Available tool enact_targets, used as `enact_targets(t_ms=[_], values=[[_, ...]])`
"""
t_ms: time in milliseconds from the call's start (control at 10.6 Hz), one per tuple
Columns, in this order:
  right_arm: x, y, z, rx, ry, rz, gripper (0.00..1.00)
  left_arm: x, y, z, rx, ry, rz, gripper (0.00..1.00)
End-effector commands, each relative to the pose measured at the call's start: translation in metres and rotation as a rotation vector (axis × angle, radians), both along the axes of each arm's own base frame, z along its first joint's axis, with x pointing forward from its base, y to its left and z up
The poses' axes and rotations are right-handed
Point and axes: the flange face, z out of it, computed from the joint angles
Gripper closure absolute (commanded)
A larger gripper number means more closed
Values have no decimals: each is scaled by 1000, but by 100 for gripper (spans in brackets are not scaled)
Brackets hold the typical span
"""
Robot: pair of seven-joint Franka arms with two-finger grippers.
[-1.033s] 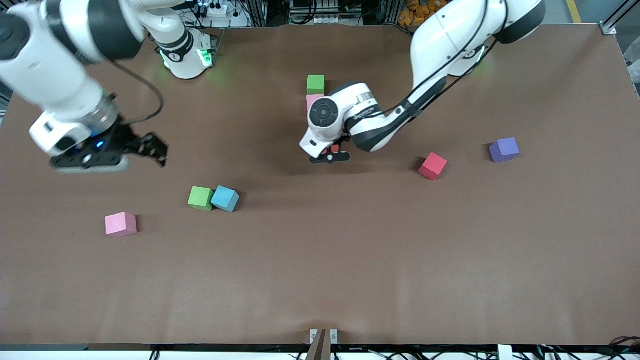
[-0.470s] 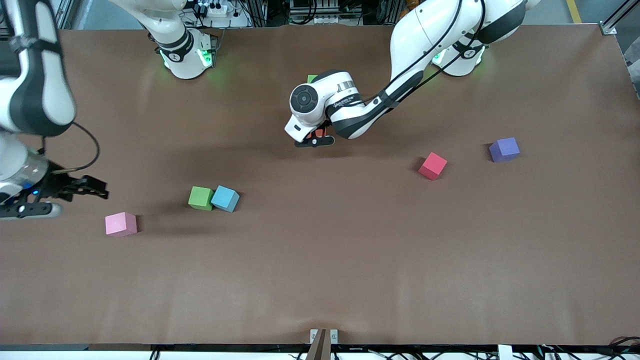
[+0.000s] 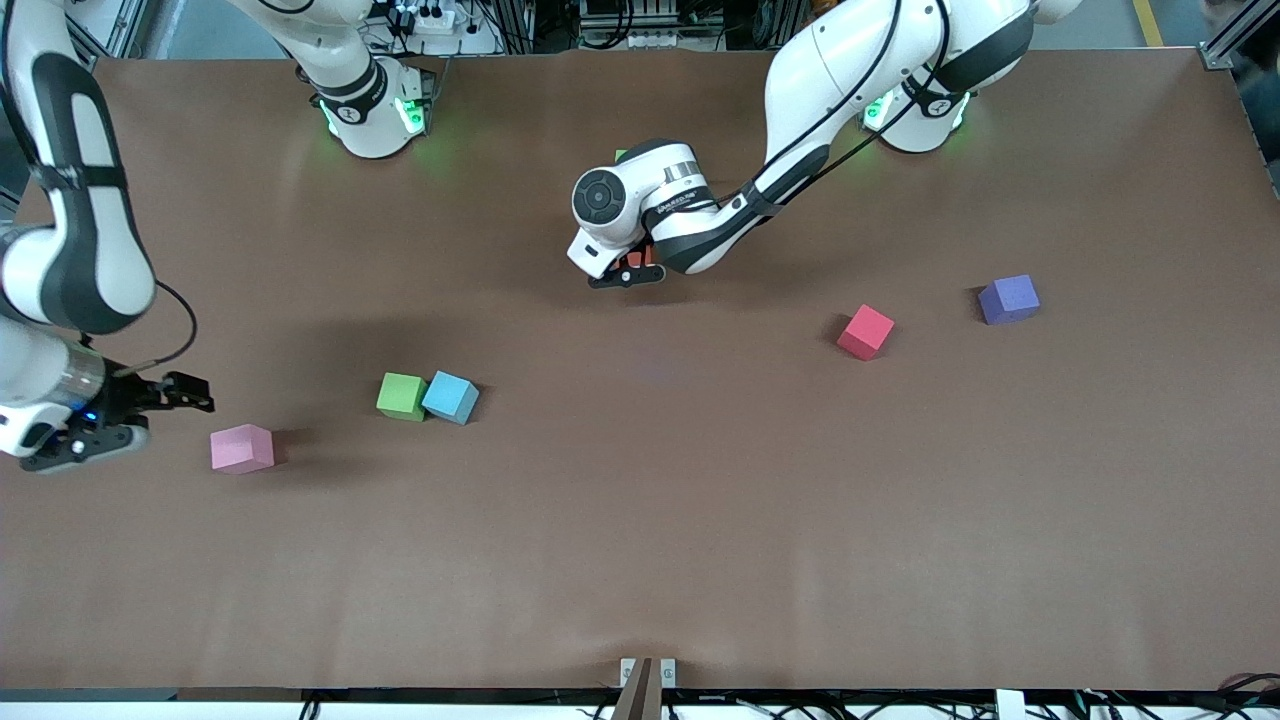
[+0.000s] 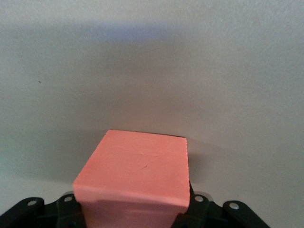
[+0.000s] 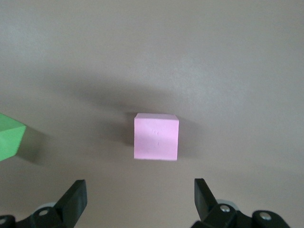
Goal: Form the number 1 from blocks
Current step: 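Place the orange cube below pink while the right gripper grasps pink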
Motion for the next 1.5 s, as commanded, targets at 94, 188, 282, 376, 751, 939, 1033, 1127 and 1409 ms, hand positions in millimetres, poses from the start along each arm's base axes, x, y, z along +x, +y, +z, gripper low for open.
enact_targets(t_ms=[94,188,282,376,751,939,1033,1127,1409], values=[[20,-3,-26,-26,-19,104,0,-7,-4,-4,22,18,31,100],[26,-7,-30,-27,-22,97,0,-13,-6,-6,25,34,33,100],[30,-11,-37,-23,-21,79,0,-19,-8,-7,27,46,32,100],[32,-18,-47,-22,-21,61,0,-21,-8,-8,33,49,35,100],[35,-33,-80,-37,-37,-50,0,-33,-10,-12,45,57,25,100],[35,-27,-85,-33,-27,-44,0,-31,-10,-12,43,55,22,1],[36,-22,-86,-33,-24,-39,0,-34,-12,-10,45,52,25,0],[36,-19,-87,-31,-20,-41,0,-33,-12,-9,46,49,25,0],[36,-11,-104,-36,-2,-43,0,-23,-10,6,57,32,22,0]])
